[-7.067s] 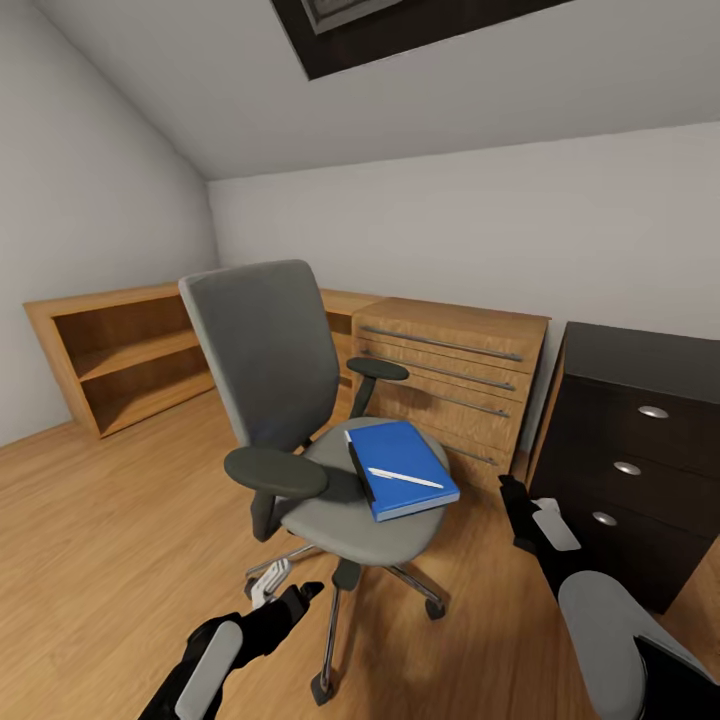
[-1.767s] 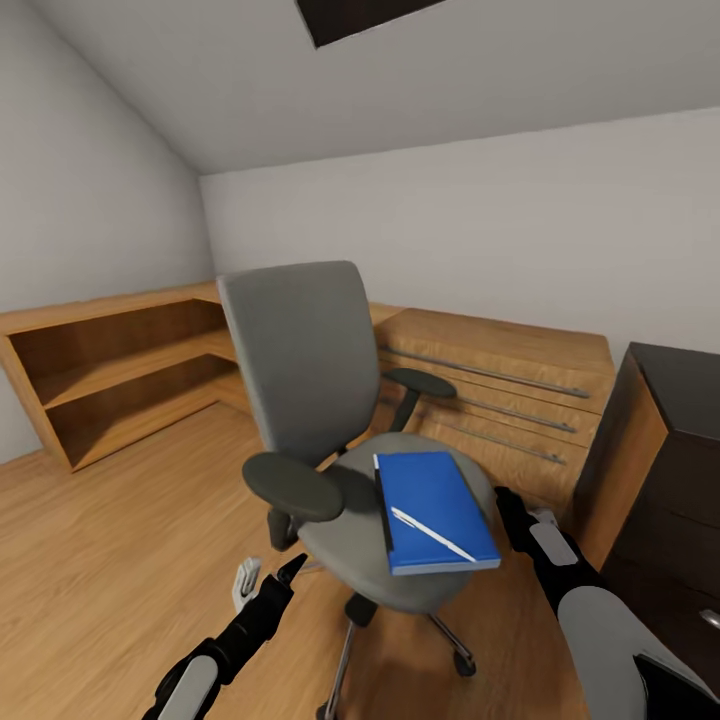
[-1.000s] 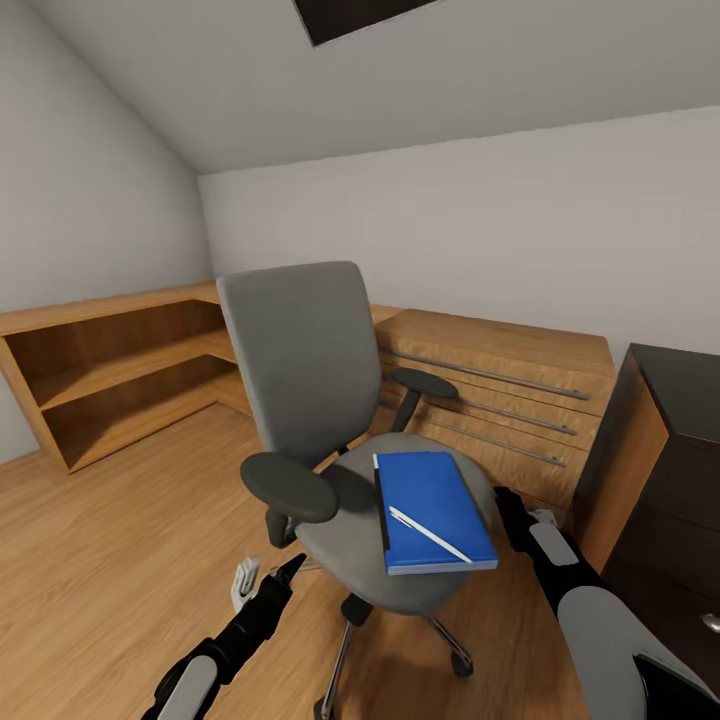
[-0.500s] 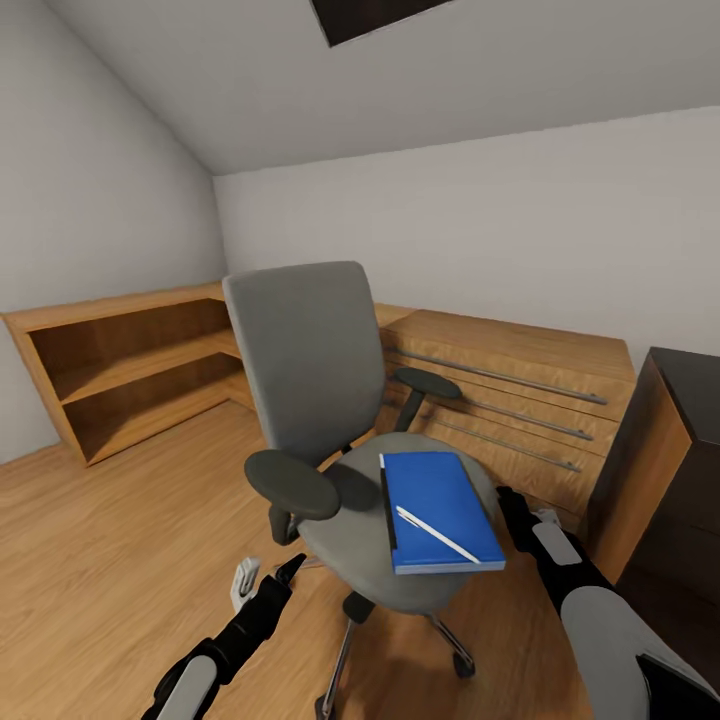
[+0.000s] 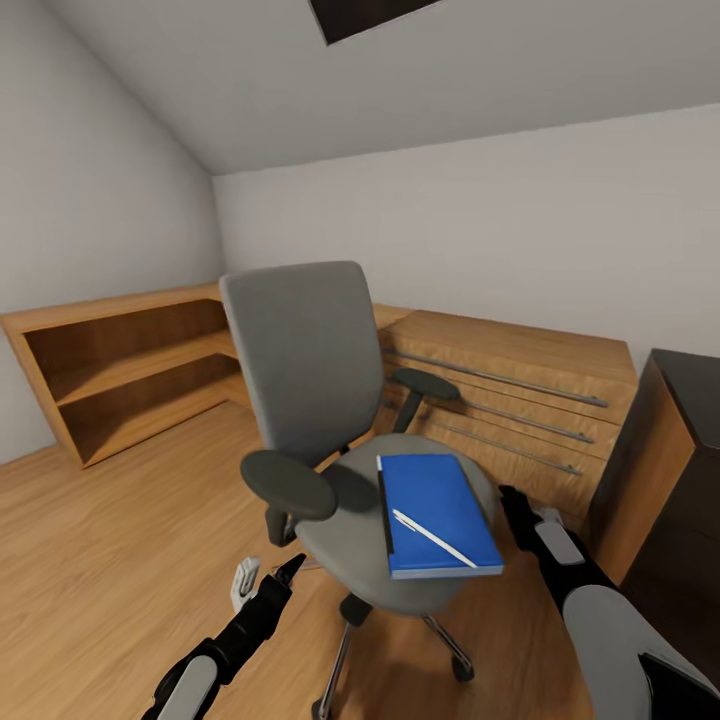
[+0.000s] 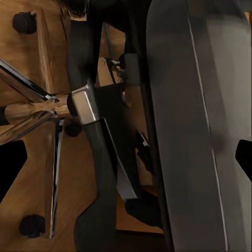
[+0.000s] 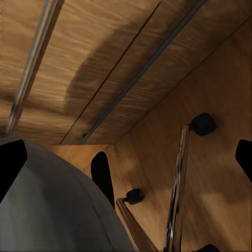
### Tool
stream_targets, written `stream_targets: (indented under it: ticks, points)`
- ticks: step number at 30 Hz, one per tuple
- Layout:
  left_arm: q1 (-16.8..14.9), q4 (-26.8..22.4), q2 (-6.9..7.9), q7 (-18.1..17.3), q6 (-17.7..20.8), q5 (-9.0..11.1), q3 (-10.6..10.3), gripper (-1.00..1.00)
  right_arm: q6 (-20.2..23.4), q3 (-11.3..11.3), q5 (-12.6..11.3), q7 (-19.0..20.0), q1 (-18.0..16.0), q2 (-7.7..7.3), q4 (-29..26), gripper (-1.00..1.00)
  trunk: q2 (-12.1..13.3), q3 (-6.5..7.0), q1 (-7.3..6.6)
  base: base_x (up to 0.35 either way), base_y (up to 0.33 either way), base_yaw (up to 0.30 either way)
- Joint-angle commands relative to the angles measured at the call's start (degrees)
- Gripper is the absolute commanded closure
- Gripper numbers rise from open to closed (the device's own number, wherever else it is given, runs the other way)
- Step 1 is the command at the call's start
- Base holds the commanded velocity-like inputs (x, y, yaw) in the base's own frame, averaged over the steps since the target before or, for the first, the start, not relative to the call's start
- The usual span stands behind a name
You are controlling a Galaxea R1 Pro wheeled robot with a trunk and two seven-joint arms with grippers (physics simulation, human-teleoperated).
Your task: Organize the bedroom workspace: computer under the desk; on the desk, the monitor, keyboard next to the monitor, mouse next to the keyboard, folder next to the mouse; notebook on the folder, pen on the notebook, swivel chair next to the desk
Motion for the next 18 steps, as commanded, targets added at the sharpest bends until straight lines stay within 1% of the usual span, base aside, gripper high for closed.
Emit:
stream_targets:
  ticks: [1, 3, 7, 16, 18]
  points:
    - [-0.02, -0.01, -0.01, -0.03, 0.41, 0.56, 0.03, -1.00, 0.29, -0.13, -0.45, -0.28, -0.02, 0.01, -0.13, -1.00, -0.02, -0.06, 0.01, 0.244, -0.118, 0.000]
    - [-0.02, 0.00, -0.03, -0.02, 0.39, 0.54, 0.04, -1.00, 0.29, -0.13, -0.44, -0.28, -0.03, 0.01, -0.13, -1.00, -0.02, -0.06, 0.01, 0.203, -0.095, 0.000]
    - [-0.02, 0.11, -0.01, -0.03, 0.38, 0.54, 0.09, -1.00, 0.24, -0.13, -0.38, -0.28, -0.04, 0.04, -0.13, -1.00, -0.02, -0.06, 0.01, 0.071, -0.033, 0.000]
    - [-0.02, 0.16, -0.04, -0.09, 0.37, 0.58, 0.08, -1.00, 0.09, -0.07, -0.36, -0.28, 0.03, 0.16, -0.88, -1.00, -0.02, -0.06, 0.01, 0.009, -0.005, 0.000]
    - [-0.02, 0.16, -0.03, -0.09, 0.39, 0.58, 0.08, -1.00, 0.06, -0.06, -0.32, -0.28, 0.04, 0.18, -1.02, -1.00, -0.02, -0.06, 0.01, -0.109, -0.030, 0.000]
